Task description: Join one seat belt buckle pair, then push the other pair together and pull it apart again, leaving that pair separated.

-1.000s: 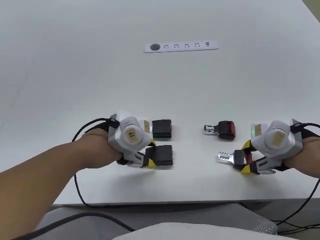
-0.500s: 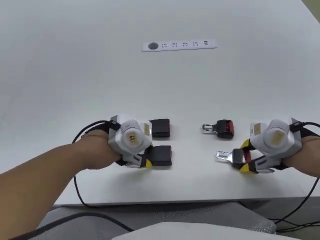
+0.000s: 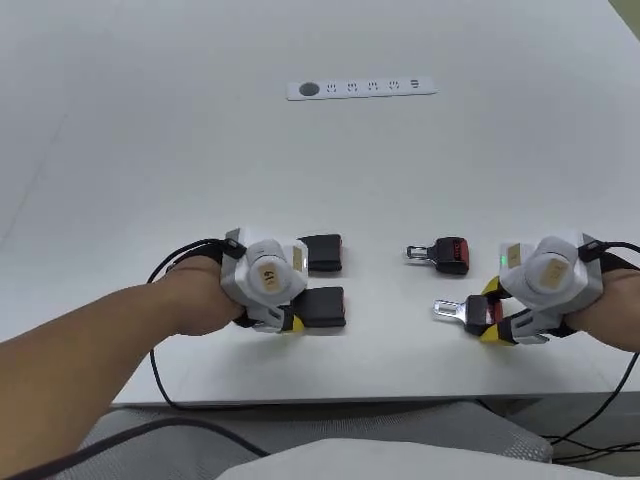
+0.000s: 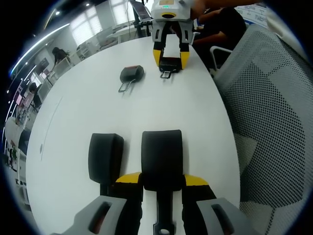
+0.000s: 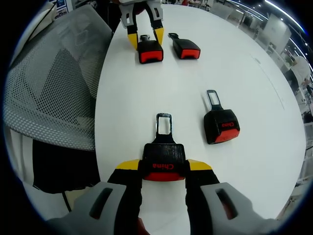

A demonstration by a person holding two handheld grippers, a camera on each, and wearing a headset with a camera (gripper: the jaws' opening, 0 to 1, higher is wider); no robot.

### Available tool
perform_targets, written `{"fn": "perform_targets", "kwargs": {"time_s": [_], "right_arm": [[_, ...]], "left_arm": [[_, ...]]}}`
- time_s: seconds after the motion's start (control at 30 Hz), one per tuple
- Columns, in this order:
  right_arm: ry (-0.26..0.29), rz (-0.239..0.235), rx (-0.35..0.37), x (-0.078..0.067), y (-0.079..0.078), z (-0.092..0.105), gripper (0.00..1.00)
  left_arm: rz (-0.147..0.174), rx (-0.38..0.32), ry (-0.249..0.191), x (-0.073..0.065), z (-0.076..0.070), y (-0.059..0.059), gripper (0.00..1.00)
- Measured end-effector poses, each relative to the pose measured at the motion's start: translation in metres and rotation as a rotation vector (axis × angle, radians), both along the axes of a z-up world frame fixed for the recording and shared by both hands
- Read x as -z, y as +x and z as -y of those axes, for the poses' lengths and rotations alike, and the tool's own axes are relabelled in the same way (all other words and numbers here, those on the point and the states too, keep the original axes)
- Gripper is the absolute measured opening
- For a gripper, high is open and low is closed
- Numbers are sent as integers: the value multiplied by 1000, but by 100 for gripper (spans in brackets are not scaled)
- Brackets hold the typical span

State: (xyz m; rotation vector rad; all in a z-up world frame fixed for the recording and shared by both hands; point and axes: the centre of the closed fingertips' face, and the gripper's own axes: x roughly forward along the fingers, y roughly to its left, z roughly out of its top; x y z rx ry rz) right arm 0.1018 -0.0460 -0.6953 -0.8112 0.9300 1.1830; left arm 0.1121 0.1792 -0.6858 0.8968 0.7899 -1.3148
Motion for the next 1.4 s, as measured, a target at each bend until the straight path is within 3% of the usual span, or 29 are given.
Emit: {"fn": "perform_targets", "kwargs": {"time_s": [0.43, 1.03, 1.4], "right_arm": [[-43, 24, -72, -2, 3, -14, 33], [0, 19, -105, -2, 4, -67, 33], [44, 12, -108, -2, 8, -101, 33]], "left_arm": [[-1, -16, -8, 3, -2, 3, 30], [-3, -20, -15, 5, -3, 5, 30], [-7, -22, -9, 0, 0, 0, 30]]}}
